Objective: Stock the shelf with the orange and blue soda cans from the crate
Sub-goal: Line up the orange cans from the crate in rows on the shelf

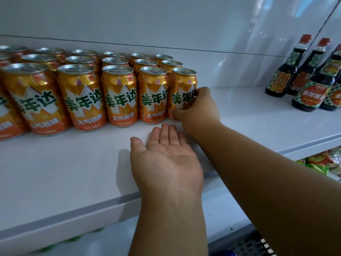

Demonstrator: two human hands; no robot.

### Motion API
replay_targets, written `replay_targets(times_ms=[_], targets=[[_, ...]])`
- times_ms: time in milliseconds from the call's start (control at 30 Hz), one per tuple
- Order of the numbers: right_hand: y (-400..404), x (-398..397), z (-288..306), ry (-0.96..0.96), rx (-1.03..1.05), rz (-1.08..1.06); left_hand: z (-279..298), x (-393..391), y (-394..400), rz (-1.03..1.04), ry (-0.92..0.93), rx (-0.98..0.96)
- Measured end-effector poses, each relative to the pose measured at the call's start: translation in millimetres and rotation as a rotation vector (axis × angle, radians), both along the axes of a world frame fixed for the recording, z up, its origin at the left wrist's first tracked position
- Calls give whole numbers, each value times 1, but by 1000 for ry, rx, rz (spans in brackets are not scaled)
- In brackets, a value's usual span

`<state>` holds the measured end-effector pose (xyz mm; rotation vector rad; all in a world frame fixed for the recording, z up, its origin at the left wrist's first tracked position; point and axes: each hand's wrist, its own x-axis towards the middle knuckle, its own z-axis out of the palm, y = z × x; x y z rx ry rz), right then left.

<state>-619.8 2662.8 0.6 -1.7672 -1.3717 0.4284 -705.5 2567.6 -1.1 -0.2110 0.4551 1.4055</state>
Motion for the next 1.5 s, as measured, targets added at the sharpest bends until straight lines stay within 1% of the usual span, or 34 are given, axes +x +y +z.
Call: replay_targets(times_ms=[433, 800, 933, 1100, 1200, 1267, 1333, 1400, 1500], targets=[[3, -6, 2, -20, -22, -24, 0, -1, 1, -18, -21, 13], [-4, -8, 12, -43, -79, 3, 0, -2, -2, 13, -12, 80], [-34, -8, 23, -35, -59, 25, 6, -2, -12, 49, 40, 122], [-105, -4, 26, -16, 123, -1, 13, 4, -35, 88, 136, 195], [-161, 2, 22, 14, 191, -6, 15, 18, -64, 12, 206, 238], [-200, 10, 18, 18, 201, -9, 9, 32, -91, -83, 275, 253], [-237, 20, 11, 12, 188, -28, 0, 49, -117, -190, 298, 266], [-267, 36, -3, 26, 182, -91, -9, 69, -142, -292, 304, 261], [-303, 68, -32, 56, 144, -250, -29, 104, -172, -449, 304, 227]])
